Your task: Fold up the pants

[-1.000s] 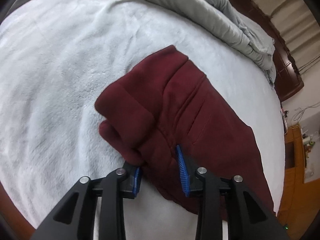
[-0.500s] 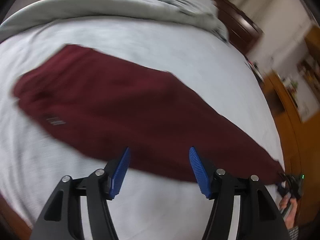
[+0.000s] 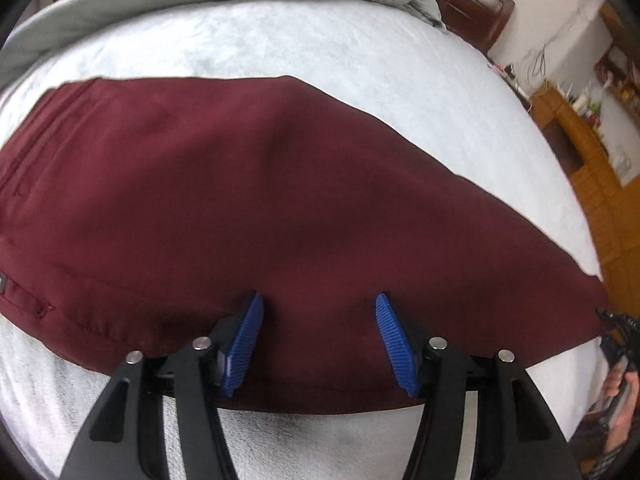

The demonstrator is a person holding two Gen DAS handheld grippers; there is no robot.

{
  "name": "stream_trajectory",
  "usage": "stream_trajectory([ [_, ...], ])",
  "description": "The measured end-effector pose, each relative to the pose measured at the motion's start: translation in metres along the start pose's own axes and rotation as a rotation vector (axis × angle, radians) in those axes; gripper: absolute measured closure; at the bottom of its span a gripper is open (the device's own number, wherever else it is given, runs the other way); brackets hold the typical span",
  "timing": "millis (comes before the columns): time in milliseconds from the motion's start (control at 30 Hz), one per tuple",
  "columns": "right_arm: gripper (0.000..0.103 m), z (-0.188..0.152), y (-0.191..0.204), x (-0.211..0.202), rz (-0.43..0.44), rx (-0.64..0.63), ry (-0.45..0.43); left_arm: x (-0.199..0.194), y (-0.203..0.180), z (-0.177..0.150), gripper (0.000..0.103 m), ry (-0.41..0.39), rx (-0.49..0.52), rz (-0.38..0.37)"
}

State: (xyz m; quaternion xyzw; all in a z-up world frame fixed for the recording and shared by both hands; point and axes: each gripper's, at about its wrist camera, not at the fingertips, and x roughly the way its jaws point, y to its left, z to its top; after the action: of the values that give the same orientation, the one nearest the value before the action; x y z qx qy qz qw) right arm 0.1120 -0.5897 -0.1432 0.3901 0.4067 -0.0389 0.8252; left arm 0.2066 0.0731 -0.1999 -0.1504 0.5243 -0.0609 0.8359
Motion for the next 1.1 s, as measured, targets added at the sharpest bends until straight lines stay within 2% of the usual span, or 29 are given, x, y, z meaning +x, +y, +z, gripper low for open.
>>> stream_trajectory([
  [133, 0.088, -0.002, 0.037, -0.017, 0.074, -0.067, -0.07, -0.001, 0.01, 0.003, 0.045, 0.003, -0.01, -0.026],
  [333, 0.088, -0.016, 0.138, -0.023, 0.162, -0.262, -0.123, -0.005, 0.021, 0.001, 0.044, -0.019, -0.041, -0.064],
  [433, 0.088, -0.042, 0.206, -0.007, 0.159, -0.427, -0.095, -0.021, 0.044, -0.005, 0.044, -0.041, -0.102, -0.123],
  [533, 0.088, -0.071, 0.254, 0.013, 0.145, -0.543, -0.056, -0.03, 0.055, -0.008, 0.044, -0.051, -0.125, -0.155],
  [633, 0.088, -0.11, 0.302, 0.051, 0.115, -0.661, 0.002, -0.035, 0.064, -0.011, 0.043, -0.062, -0.144, -0.191],
  [767, 0.088, -0.147, 0.334, 0.094, 0.12, -0.717, 0.089, -0.039, 0.073, -0.016, 0.041, -0.068, -0.144, -0.226],
  [1000, 0.088, -0.214, 0.358, 0.139, 0.139, -0.798, 0.204, -0.043, 0.098, -0.02, 0.038, -0.066, -0.241, -0.332],
  [1100, 0.086, -0.238, 0.354, 0.16, 0.087, -0.852, 0.281, -0.042, 0.105, -0.021, 0.037, -0.055, -0.269, -0.353],
])
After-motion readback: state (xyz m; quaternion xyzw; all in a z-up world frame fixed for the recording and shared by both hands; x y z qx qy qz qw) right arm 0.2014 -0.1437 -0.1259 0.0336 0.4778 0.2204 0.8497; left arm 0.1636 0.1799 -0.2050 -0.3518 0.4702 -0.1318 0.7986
